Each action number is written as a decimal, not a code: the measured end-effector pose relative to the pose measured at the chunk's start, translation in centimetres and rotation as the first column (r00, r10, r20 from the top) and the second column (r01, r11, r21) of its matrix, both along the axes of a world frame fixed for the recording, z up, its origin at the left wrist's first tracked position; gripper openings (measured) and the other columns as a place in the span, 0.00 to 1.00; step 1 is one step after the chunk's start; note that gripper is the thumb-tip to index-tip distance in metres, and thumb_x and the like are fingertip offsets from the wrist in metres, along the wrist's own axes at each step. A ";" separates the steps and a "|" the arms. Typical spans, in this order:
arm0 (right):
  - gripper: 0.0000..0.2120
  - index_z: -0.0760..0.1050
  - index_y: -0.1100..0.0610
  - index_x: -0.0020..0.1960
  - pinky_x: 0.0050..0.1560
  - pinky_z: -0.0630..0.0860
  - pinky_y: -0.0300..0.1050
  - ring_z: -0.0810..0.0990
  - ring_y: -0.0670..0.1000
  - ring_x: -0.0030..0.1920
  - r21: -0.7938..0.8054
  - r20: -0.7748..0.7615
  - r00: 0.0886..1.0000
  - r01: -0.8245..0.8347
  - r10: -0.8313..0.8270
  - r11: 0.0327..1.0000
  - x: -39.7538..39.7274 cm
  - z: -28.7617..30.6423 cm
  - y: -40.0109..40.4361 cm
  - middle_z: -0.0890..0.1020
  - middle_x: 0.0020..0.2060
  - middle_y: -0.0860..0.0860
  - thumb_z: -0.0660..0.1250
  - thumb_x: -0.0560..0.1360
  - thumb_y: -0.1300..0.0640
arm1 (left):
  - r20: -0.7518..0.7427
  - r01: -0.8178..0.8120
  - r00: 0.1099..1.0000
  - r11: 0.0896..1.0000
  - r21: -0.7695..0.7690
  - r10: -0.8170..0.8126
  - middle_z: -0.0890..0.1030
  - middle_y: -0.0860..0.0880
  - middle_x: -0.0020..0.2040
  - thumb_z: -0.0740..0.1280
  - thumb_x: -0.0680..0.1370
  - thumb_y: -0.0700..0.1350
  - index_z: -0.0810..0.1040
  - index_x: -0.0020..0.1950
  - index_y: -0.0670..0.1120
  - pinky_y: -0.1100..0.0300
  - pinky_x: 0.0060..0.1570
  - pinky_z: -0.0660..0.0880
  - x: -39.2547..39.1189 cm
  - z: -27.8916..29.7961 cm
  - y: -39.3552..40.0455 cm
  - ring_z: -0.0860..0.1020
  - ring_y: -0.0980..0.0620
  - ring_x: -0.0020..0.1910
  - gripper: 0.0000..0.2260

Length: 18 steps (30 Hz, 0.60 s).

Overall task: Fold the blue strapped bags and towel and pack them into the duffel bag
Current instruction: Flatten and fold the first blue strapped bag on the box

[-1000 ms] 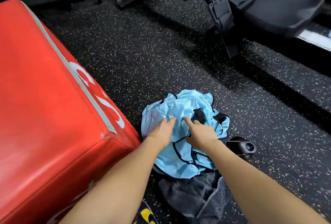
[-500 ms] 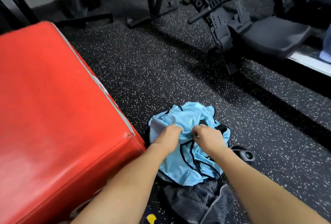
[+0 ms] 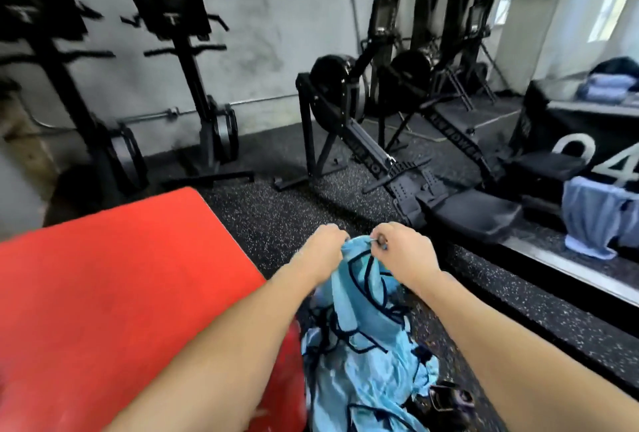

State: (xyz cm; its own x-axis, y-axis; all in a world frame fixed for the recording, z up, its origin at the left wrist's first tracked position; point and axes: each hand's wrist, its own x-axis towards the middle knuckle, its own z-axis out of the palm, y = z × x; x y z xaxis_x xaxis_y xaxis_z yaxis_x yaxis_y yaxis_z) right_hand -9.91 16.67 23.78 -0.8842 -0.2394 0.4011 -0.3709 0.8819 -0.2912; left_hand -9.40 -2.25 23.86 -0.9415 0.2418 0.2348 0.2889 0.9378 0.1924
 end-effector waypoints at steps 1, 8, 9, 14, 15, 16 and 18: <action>0.05 0.78 0.47 0.51 0.44 0.73 0.47 0.81 0.50 0.49 -0.013 -0.046 0.999 -0.017 0.017 1.000 0.3 2.5 -0.7 0.80 0.48 0.45 0.67 0.76 0.50 | -0.044 -0.005 0.999 1.000 -0.017 0.005 0.79 0.41 0.53 0.60 0.73 0.31 0.81 0.57 0.42 0.51 0.57 0.73 0.7 3.0 -0.9 0.77 0.41 0.55 0.17; 0.05 0.78 0.46 0.51 0.46 0.73 0.47 0.80 0.50 0.51 -0.100 -0.282 0.955 -0.126 0.094 0.987 3.8 20.0 -7.6 0.78 0.45 0.43 0.66 0.75 0.51 | -0.326 -0.079 0.945 0.990 -0.118 0.037 0.79 0.42 0.51 0.60 0.74 0.33 0.81 0.55 0.43 0.49 0.56 0.73 5.6 21.5 -8.4 0.76 0.41 0.55 0.15; 0.06 0.79 0.47 0.51 0.47 0.73 0.47 0.80 0.50 0.51 -0.107 -0.318 0.942 -0.148 0.107 0.983 4.5 22.3 -8.8 0.79 0.47 0.44 0.66 0.75 0.51 | -0.368 -0.095 0.929 0.987 -0.130 0.041 0.78 0.42 0.52 0.60 0.75 0.33 0.81 0.55 0.42 0.49 0.56 0.73 6.7 24.0 -9.7 0.76 0.41 0.55 0.14; 0.10 0.80 0.49 0.54 0.48 0.74 0.47 0.80 0.52 0.54 -0.116 -0.445 0.878 -0.251 0.176 0.961 8.1 31.1 -14.5 0.82 0.50 0.46 0.67 0.75 0.51 | -0.521 -0.181 0.851 0.969 -0.169 0.068 0.77 0.41 0.55 0.61 0.76 0.33 0.78 0.57 0.40 0.54 0.59 0.68 13.0 33.3 -15.0 0.73 0.41 0.59 0.12; 0.10 0.80 0.49 0.55 0.47 0.72 0.46 0.80 0.52 0.54 -0.116 -0.452 0.872 -0.267 0.189 0.957 8.8 32.2 -15.7 0.82 0.51 0.46 0.67 0.75 0.51 | -0.536 -0.201 0.841 0.962 -0.183 0.073 0.77 0.41 0.56 0.61 0.77 0.32 0.78 0.58 0.39 0.54 0.60 0.68 14.3 34.5 -15.9 0.73 0.42 0.59 0.12; 0.10 0.80 0.49 0.55 0.46 0.70 0.46 0.80 0.52 0.54 -0.105 -0.452 0.868 -0.282 0.207 0.954 9.4 33.0 -16.9 0.82 0.51 0.46 0.66 0.76 0.51 | -0.555 -0.221 0.828 0.956 -0.194 0.079 0.77 0.41 0.56 0.60 0.77 0.32 0.78 0.59 0.39 0.54 0.60 0.67 15.5 35.4 -16.9 0.73 0.42 0.59 0.13; 0.09 0.79 0.49 0.55 0.44 0.68 0.45 0.79 0.53 0.54 -0.074 -0.451 0.857 -0.314 0.249 0.947 10.6 34.2 -19.3 0.81 0.52 0.47 0.65 0.77 0.51 | -0.588 -0.258 0.805 0.940 -0.224 0.080 0.77 0.43 0.56 0.60 0.78 0.33 0.78 0.59 0.40 0.54 0.60 0.68 17.8 36.5 -18.9 0.73 0.43 0.58 0.13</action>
